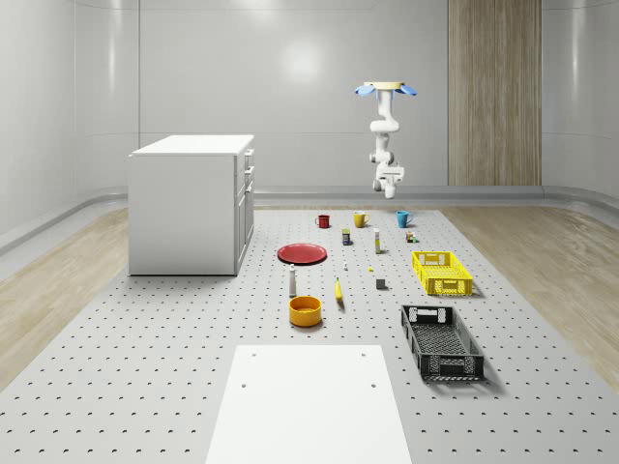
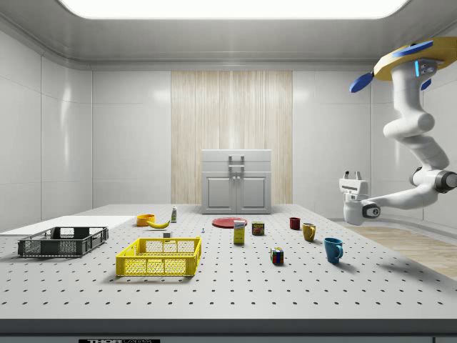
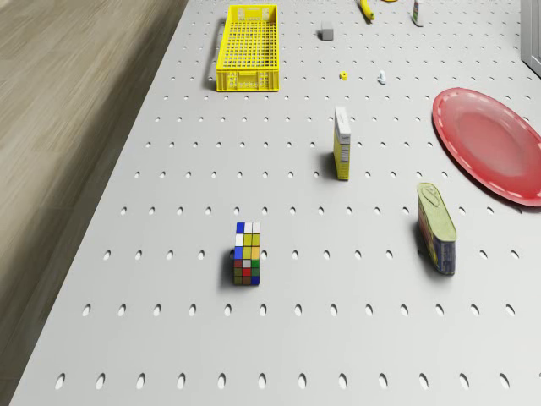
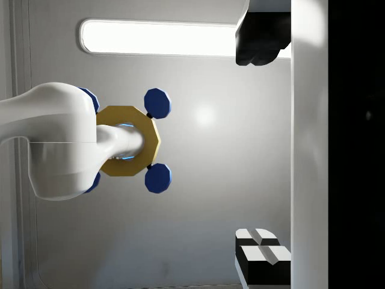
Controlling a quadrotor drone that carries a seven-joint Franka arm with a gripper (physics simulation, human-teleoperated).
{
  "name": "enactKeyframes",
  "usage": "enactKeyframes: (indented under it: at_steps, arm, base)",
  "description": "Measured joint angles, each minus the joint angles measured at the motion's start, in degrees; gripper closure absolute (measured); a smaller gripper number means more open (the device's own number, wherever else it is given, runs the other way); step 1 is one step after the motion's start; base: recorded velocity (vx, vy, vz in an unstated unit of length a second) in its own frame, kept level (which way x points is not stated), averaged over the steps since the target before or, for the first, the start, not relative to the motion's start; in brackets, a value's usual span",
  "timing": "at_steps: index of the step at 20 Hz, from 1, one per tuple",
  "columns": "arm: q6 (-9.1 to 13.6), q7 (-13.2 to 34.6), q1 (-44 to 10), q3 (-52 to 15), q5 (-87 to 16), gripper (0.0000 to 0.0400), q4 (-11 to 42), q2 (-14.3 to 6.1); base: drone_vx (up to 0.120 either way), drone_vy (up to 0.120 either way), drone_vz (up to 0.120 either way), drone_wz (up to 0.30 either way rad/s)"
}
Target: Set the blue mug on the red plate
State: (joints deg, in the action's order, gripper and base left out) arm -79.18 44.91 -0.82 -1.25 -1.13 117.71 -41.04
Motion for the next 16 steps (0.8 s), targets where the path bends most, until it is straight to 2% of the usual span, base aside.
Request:
enactKeyframes:
  at_steps: [8,13,16]
  arm:
    - [-0.4,0.5,-0.8,-2.7,-3.8,0.0000,0.4,-0.3]
    - [-0.7,1.4,-2.3,-7.6,-10.6,0.0000,1.3,-0.6]
    - [-1.1,2.5,-4.0,-12.9,-18.3,0.0000,3.0,-1.1]
  base:
    - [0.120,0.000,0.000,0.000]
    - [0.120,0.000,0.000,0.000]
    - [0.027,0.000,-0.093,0.000]
